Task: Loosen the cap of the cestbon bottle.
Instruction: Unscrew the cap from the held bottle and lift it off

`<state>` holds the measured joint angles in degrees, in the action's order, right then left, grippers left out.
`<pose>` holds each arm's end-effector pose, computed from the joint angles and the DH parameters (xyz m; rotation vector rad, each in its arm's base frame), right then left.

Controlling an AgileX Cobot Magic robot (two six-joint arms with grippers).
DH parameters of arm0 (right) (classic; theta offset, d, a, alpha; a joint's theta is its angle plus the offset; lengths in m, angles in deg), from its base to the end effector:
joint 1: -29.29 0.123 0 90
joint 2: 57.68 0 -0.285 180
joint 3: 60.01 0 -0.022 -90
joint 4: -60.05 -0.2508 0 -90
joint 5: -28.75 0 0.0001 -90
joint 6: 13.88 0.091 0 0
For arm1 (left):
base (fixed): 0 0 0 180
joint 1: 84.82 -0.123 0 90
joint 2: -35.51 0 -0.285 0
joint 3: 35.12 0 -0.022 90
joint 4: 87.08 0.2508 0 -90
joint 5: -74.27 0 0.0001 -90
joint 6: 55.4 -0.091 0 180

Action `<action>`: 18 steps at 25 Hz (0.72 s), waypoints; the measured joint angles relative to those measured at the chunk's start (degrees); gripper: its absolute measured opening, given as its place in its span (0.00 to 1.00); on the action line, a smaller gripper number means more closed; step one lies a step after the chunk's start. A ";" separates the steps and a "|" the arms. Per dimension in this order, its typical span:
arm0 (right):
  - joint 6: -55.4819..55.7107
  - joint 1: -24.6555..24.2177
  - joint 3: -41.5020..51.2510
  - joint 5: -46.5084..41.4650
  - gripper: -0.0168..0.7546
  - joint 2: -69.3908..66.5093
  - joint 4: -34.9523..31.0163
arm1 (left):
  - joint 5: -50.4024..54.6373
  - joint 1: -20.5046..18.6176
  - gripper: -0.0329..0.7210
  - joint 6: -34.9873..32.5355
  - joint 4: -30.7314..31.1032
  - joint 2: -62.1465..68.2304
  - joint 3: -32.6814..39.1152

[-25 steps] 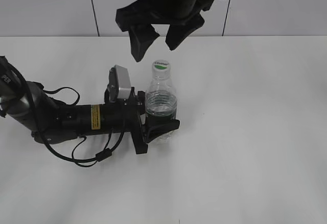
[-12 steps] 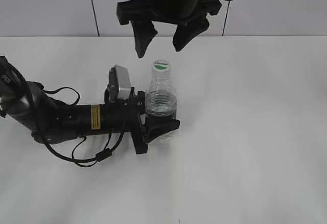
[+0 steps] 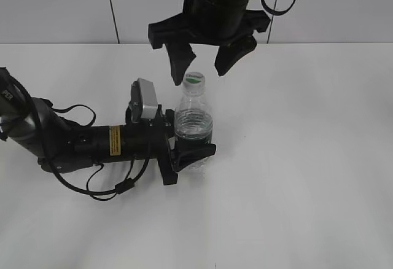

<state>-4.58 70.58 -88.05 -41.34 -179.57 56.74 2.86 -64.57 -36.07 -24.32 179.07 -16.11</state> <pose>0.3178 0.2857 0.2828 -0.7829 2.7944 0.2498 0.3223 -0.2006 0.0436 1.1428 1.4770 -1.0351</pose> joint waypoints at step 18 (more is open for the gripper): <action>-1.54 -0.10 -1.83 0.00 0.75 -4.21 -0.62 | 0.00 0.00 0.59 0.00 0.00 0.00 0.00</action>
<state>-6.12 70.48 -89.88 -41.34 -183.78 56.12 2.86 -64.57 -36.07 -24.32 179.07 -16.11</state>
